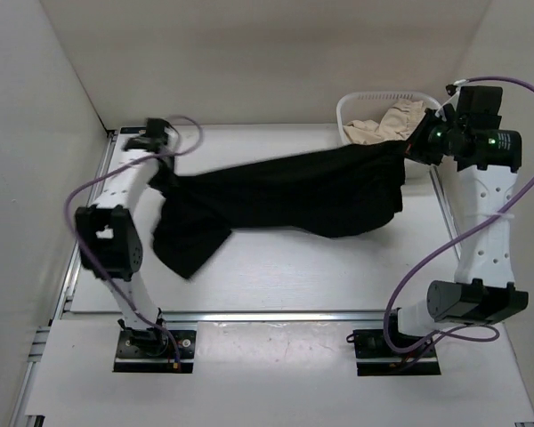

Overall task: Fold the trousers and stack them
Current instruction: Flatten the trousers out

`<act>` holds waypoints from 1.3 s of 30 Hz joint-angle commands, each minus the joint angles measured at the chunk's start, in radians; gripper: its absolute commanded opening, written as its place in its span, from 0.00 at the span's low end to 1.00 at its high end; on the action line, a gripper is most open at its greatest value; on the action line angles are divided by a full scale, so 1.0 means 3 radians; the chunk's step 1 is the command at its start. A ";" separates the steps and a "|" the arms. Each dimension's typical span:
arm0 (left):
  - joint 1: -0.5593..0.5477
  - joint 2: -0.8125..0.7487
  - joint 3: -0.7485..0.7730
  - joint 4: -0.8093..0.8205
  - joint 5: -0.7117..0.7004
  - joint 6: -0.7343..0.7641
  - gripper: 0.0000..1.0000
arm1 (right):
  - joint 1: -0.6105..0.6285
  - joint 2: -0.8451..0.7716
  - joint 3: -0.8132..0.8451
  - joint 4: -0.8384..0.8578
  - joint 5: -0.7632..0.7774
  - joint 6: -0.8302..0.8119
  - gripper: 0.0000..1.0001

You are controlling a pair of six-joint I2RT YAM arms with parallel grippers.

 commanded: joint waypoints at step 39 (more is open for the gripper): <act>0.0225 -0.1920 -0.1317 -0.0729 -0.0646 0.0013 0.39 | -0.0383 -0.1192 -0.2866 0.0212 0.1214 0.0299 0.63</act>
